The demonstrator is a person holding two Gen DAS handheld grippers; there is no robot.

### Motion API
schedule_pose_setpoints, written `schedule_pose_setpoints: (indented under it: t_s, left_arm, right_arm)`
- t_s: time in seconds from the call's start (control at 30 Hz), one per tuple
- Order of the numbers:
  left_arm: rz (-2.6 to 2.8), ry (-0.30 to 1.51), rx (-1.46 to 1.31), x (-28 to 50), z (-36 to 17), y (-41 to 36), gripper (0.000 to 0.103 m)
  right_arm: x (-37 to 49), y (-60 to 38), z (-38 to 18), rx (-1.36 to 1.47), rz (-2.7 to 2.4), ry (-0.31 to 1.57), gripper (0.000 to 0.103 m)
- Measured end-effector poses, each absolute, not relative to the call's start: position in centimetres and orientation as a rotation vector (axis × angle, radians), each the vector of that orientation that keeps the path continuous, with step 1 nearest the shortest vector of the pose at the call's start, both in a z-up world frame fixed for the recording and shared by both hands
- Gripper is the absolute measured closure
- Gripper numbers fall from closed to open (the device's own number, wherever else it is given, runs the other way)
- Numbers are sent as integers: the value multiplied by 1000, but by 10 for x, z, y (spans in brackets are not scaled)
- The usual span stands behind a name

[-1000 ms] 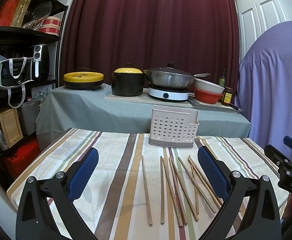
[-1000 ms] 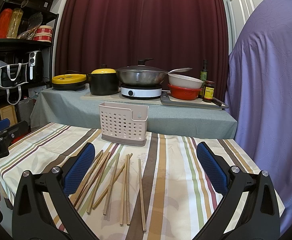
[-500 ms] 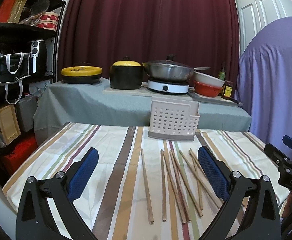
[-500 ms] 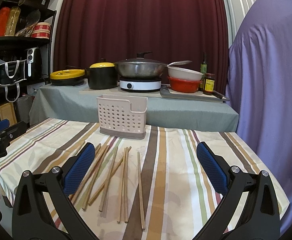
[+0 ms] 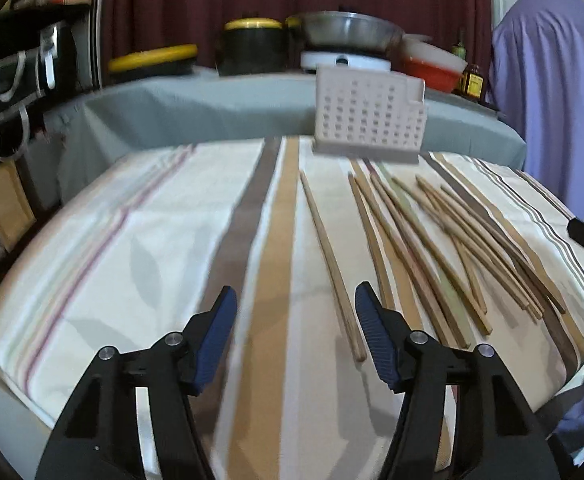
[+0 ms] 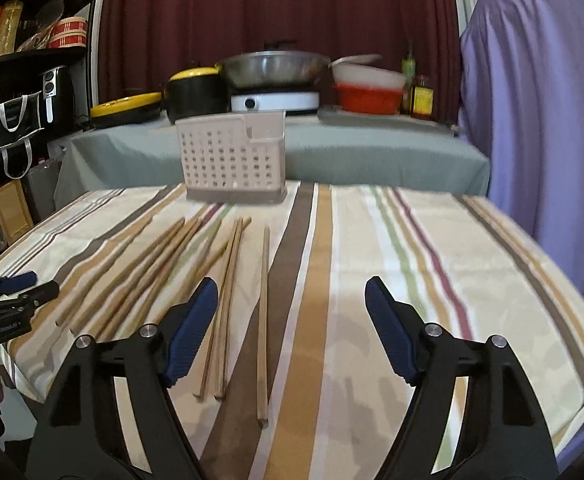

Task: Organize utensils
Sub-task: 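Close the right tool on one wooden chopstick while the left tool grasps another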

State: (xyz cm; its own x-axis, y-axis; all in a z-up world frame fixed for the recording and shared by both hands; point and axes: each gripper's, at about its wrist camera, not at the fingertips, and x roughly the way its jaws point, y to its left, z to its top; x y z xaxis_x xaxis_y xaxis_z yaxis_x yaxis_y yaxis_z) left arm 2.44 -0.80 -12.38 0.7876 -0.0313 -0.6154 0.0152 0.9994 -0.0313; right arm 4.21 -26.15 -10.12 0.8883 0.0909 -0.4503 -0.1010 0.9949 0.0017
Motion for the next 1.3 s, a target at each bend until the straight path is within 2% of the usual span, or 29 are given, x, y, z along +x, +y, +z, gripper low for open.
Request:
schedule_pose_setpoints:
  t_s: [0.07,0.2,0.33,0.47,0.73,0.93,1.13,1.17,1.23,1.3]
  left_arm:
    - [-42,670,-27,24,-128,-11,45]
    - [-57,676,-4,25,-134,-19,48]
    - [-67,692,7,27,-140,-22,59]
    - [-55,677,39,26,-142,-27,63]
    - [-77,657,66,20,-142,-34,85]
    - [-74,654,71,20,-142,-36,86]
    - [-66,649,75,18,-143,-38,86]
    - [-65,648,76,18,-143,-38,86]
    - [-63,647,74,17,-143,-38,93]
    - [-68,649,62,17,-142,-36,95]
  right_arm:
    - [45,-260,-108,-31,114,485,38]
    - [49,-259,-119,-30,136,511,42]
    - [50,-258,-126,-25,156,532,45]
    - [48,-257,-133,-32,171,548,48]
    - [44,-259,-145,-20,189,582,62]
    - [32,-260,-149,-31,199,585,72]
    - [27,-260,-153,-33,211,591,96]
    - [26,-260,-153,-26,213,592,97]
    - [25,-261,-153,-23,213,591,97]
    - [24,-260,-151,-27,213,585,97]
